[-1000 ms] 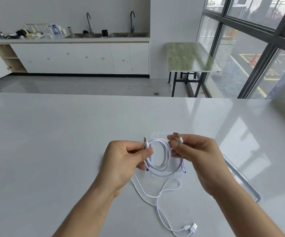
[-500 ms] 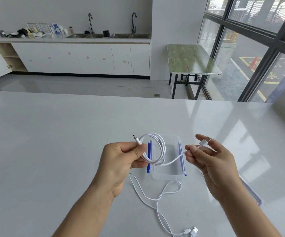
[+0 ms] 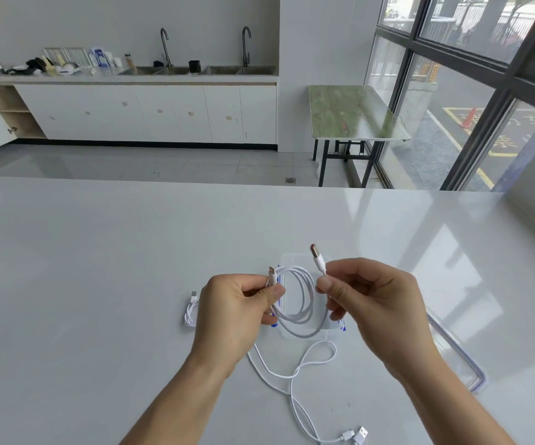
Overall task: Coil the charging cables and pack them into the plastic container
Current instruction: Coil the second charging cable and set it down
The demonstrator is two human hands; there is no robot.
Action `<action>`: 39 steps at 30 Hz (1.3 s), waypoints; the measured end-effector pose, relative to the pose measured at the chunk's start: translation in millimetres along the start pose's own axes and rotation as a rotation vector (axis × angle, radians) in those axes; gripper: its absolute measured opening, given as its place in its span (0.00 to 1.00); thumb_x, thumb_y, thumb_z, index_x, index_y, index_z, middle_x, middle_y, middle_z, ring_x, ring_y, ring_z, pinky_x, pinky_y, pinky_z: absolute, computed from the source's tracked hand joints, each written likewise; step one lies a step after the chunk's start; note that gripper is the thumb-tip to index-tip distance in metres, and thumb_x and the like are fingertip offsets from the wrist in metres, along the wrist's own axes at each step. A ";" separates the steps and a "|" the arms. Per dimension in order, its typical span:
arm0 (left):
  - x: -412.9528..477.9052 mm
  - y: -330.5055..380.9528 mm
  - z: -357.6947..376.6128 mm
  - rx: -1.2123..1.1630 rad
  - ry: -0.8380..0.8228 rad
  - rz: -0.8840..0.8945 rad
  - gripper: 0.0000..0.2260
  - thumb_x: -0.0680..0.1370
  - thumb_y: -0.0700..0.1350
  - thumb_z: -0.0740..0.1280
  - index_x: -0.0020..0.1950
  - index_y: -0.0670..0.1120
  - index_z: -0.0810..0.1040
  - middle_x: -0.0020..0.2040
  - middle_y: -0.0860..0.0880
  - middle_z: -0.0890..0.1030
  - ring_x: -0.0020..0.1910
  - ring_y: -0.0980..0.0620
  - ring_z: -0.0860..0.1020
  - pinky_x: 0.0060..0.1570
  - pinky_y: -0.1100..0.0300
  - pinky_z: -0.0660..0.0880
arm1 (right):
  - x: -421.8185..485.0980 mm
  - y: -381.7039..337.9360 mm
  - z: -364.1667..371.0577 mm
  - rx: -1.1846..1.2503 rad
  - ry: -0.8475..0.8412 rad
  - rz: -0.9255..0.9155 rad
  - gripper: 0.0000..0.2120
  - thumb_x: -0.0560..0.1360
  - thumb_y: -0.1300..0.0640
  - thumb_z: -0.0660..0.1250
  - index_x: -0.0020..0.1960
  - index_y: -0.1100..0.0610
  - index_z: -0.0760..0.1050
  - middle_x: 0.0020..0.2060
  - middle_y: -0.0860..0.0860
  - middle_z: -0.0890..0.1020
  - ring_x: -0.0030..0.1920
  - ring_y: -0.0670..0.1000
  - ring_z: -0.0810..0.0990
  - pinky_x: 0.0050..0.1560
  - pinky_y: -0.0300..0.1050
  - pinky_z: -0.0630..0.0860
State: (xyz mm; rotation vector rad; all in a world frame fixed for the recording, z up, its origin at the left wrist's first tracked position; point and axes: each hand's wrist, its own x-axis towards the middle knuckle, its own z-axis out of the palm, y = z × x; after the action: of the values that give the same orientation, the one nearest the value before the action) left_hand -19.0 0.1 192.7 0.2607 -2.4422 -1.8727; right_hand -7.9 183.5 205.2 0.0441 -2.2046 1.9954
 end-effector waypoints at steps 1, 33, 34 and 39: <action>-1.3 0.2 1.3 0.009 -0.021 -0.003 0.08 0.74 0.38 0.75 0.35 0.45 0.86 0.27 0.50 0.77 0.25 0.55 0.78 0.40 0.49 0.84 | 2.3 1.5 1.3 -0.010 0.003 0.006 0.04 0.71 0.67 0.75 0.41 0.59 0.84 0.31 0.56 0.85 0.26 0.50 0.78 0.30 0.42 0.78; -9.1 -6.6 16.2 0.168 -0.091 0.067 0.07 0.75 0.41 0.74 0.36 0.48 0.85 0.33 0.51 0.84 0.31 0.51 0.84 0.30 0.66 0.77 | 14.3 35.8 9.1 -0.410 -0.359 0.264 0.10 0.79 0.52 0.65 0.59 0.46 0.78 0.40 0.47 0.86 0.41 0.48 0.83 0.47 0.50 0.80; -9.0 -7.2 15.0 0.147 -0.108 0.048 0.06 0.75 0.41 0.74 0.38 0.48 0.86 0.33 0.52 0.85 0.30 0.51 0.84 0.32 0.63 0.80 | 14.8 37.1 9.1 -0.208 -0.368 0.344 0.09 0.79 0.57 0.65 0.57 0.49 0.80 0.40 0.50 0.86 0.42 0.49 0.83 0.48 0.51 0.80; -8.1 -11.4 12.6 0.078 -0.120 -0.003 0.05 0.75 0.42 0.74 0.39 0.47 0.87 0.35 0.47 0.86 0.30 0.51 0.85 0.38 0.55 0.83 | 13.7 41.2 9.6 0.616 -0.361 0.682 0.13 0.73 0.66 0.66 0.57 0.64 0.81 0.46 0.60 0.82 0.45 0.56 0.80 0.54 0.53 0.78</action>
State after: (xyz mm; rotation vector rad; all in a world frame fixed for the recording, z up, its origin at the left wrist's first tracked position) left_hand -11.7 10.6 178.9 0.1595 -2.5976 -1.8478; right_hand -27.9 179.6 165.6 -0.3397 -1.8198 3.2074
